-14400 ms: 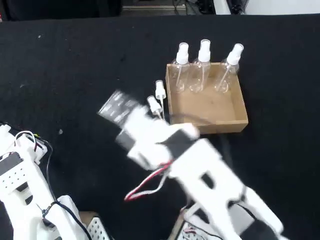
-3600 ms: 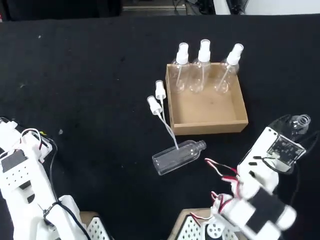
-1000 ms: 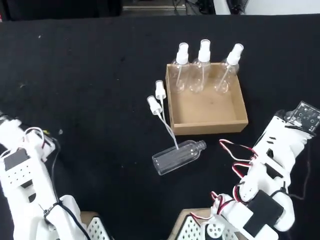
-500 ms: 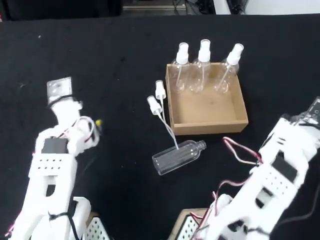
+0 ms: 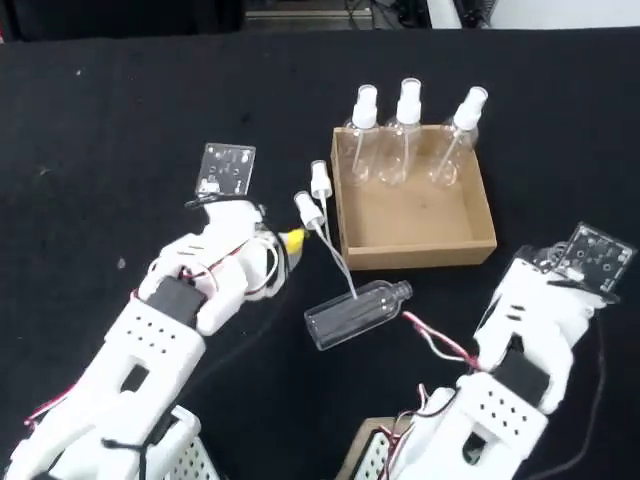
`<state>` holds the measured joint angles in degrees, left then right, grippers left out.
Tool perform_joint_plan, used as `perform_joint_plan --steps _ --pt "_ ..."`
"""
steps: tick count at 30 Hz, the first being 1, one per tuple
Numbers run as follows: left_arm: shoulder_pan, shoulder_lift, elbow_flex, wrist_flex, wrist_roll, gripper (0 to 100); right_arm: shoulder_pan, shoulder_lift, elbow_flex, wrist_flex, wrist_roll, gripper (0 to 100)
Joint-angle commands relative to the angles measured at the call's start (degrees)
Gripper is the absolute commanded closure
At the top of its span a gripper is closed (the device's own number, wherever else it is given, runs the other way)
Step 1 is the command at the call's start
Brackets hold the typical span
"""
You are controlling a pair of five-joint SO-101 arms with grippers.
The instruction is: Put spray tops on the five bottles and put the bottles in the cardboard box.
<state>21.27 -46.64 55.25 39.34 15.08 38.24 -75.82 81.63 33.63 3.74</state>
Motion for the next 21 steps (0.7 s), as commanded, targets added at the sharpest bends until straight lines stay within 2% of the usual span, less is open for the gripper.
perform_joint_plan --steps 1,4,7,13,18,21 --pt "1.45 7.30 -1.80 -7.91 0.88 80 -0.70 -4.26 -0.04 2.64 -2.81 98.7" --pt "2.68 16.26 -6.20 -8.97 1.14 75 -0.26 -7.16 0.40 3.87 -3.08 98.7" --pt "2.86 25.93 -12.53 -8.79 1.67 75 -0.44 -9.89 2.68 3.96 -3.08 98.7" --pt "2.59 39.38 -23.34 -8.62 13.89 76 -0.70 -16.75 8.04 3.87 -3.08 98.7" --pt "3.38 45.10 -27.91 -8.88 23.03 76 -0.70 -23.60 12.00 4.22 -3.16 98.7" --pt "1.36 47.74 -29.67 -8.97 28.48 76 -0.70 -27.30 14.02 4.31 -3.16 98.7"
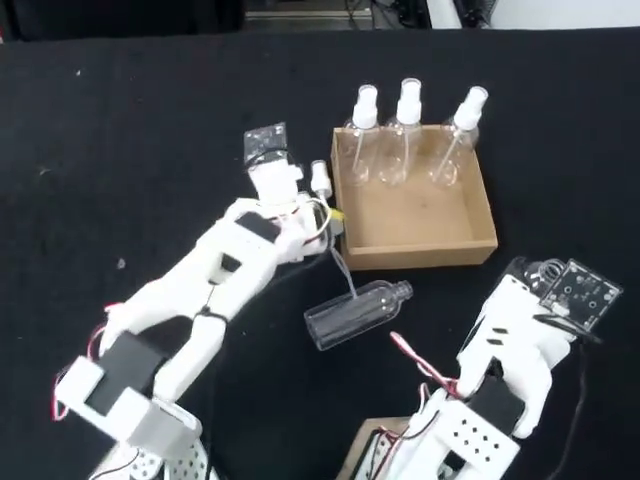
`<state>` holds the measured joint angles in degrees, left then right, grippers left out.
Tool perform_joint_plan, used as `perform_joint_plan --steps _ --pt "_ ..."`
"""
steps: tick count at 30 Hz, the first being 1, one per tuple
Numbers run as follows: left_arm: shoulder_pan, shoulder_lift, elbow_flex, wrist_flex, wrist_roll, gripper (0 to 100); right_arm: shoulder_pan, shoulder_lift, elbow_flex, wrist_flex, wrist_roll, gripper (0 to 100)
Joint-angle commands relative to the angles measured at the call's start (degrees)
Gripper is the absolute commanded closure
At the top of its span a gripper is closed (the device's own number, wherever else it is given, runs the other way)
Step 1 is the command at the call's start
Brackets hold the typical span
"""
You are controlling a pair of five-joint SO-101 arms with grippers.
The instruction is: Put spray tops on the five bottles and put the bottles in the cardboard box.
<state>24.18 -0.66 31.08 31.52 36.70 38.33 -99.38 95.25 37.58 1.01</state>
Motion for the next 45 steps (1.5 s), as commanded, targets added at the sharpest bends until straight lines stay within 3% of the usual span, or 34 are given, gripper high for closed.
perform_joint_plan --steps 1,6,25,31,41,45 --pt "-2.24 2.73 -6.11 -1.14 8.00 76 -0.79 -4.79 0.84 0.62 -0.44 98.7" --pt "-3.56 5.98 -7.96 -1.05 8.62 76 -0.79 -9.19 0.57 5.63 -0.35 98.7" --pt "-6.29 7.56 -7.34 -3.78 8.53 77 -0.88 -9.19 0.57 5.89 -0.35 98.7" --pt "-6.02 13.36 -10.33 -4.48 8.53 77 -0.88 -9.19 0.57 5.89 -0.35 98.7" --pt "-6.02 15.91 -15.96 2.81 8.53 77 -0.88 -9.19 0.66 5.89 -0.26 98.7" --pt "-7.34 15.91 -15.96 3.25 8.44 85 -0.88 -9.19 0.66 5.89 -0.18 98.7"
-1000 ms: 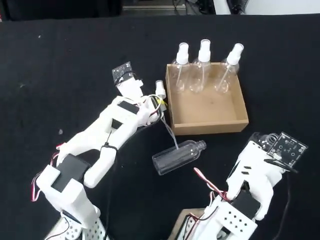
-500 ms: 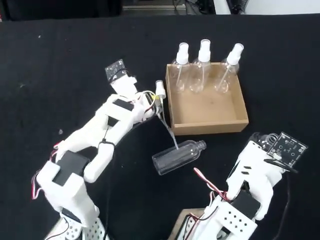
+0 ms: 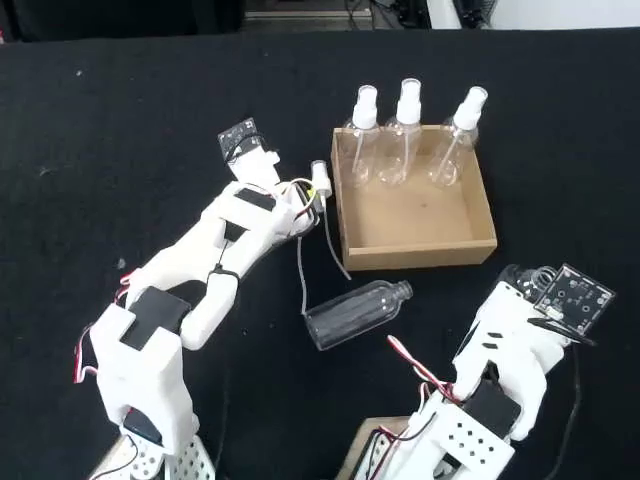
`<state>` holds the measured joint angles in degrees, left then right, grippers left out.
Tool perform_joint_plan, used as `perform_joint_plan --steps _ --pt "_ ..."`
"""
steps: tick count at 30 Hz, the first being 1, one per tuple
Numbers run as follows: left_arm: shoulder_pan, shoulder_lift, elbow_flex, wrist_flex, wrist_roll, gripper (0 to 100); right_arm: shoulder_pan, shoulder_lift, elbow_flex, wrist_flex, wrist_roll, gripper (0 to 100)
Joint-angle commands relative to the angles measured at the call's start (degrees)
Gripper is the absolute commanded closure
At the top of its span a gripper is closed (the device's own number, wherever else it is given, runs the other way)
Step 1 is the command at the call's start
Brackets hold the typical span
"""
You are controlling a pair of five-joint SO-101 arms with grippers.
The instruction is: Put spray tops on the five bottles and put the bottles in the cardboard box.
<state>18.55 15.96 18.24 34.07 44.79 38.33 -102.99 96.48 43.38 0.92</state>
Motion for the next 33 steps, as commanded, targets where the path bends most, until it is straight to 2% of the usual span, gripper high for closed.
perform_joint_plan --steps 1,7,9,15,21,24,26,29,33 --pt "-1.80 -0.53 -3.21 0.62 -0.18 87 -0.88 -5.58 -0.57 0.09 -0.09 98.7" --pt "-1.36 -0.70 -2.59 0.88 -11.43 93 -0.88 -5.58 -0.57 0.09 -0.09 98.7" --pt "-1.89 -0.97 -2.86 3.43 -14.15 94 -0.88 -5.58 -0.48 0.09 -0.09 98.7" --pt "-5.05 -0.97 -7.43 20.75 -22.15 97 -0.88 -5.58 -0.40 0.09 -0.09 98.7" --pt "-14.11 -0.97 -17.89 39.30 -30.77 97 -0.88 -5.58 -0.31 0.09 -0.09 98.7" --pt "-20.09 -0.35 -21.67 46.77 -38.95 97 -0.88 -5.58 -0.31 0.18 -0.09 98.7" --pt "-24.31 -0.26 -21.32 47.47 -44.48 97 -0.88 -5.58 -0.31 0.18 -0.09 98.7" --pt "-29.32 -0.70 -21.05 47.03 -48.70 97 -0.88 -5.58 -0.40 0.18 -0.18 98.7" --pt "-35.21 -0.44 -21.05 42.37 -55.03 97 -0.88 -5.58 -0.31 0.26 -0.18 98.7"
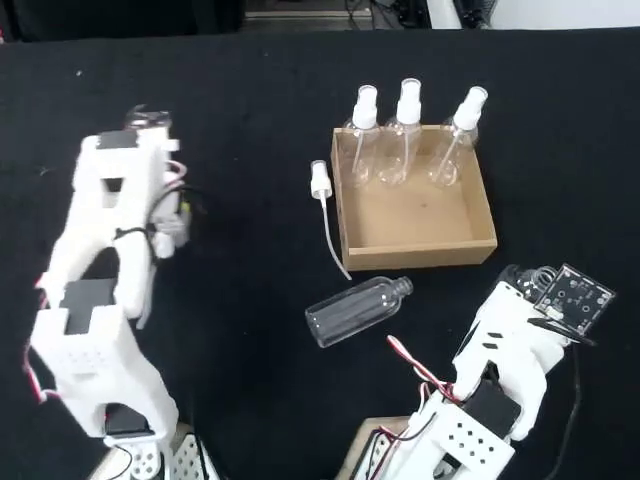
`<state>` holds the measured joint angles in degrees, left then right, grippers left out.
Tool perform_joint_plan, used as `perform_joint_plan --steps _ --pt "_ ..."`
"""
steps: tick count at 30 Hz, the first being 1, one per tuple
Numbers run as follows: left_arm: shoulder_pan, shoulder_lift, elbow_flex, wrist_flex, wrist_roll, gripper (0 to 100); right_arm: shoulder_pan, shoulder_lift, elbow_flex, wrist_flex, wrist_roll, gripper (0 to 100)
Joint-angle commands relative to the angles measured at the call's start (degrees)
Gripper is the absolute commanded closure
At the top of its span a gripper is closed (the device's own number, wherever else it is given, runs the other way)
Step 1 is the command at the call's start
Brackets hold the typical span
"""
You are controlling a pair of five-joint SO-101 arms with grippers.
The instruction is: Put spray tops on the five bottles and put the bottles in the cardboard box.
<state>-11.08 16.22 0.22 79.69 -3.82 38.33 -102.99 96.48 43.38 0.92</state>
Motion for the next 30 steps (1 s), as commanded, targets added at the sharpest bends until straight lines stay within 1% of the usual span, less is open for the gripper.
perform_joint_plan --steps 1,2,4,7,9,11,17,20,24,30 --pt "-6.64 -0.62 -3.03 -3.87 -8.88 97 -0.88 -5.58 -0.31 0.26 -0.18 98.7" --pt "-7.69 -0.53 -2.95 -3.87 -11.43 95 -0.88 -5.58 -0.31 0.26 -0.18 98.7" --pt "-9.45 0.09 -2.95 -3.16 -16.35 89 -0.88 -5.58 -0.31 0.26 -0.18 98.7" --pt "-10.86 0.97 -4.26 0.70 -24.79 79 -0.88 -5.58 -0.31 0.18 -0.18 98.7" --pt "-10.95 1.58 -5.32 3.34 -30.77 75 -0.88 -5.58 -0.31 0.18 -0.18 98.7" --pt "-10.68 2.46 -6.73 5.36 -35.43 74 -0.88 -5.58 -0.31 0.18 -0.18 98.7" --pt "-10.51 7.38 -12.00 6.86 -44.31 74 -0.88 -5.58 -0.22 0.26 -0.09 98.7" --pt "-10.95 10.29 -14.46 6.86 -46.51 74 -0.88 -5.58 -0.22 0.35 -0.09 98.7" --pt "-12.70 12.75 -17.45 6.95 -46.07 74 -1.76 -5.58 -0.22 0.35 0.00 98.7" --pt "-15.43 15.12 -17.10 6.95 -46.42 74 -2.29 -5.49 -0.22 0.44 0.09 98.7"
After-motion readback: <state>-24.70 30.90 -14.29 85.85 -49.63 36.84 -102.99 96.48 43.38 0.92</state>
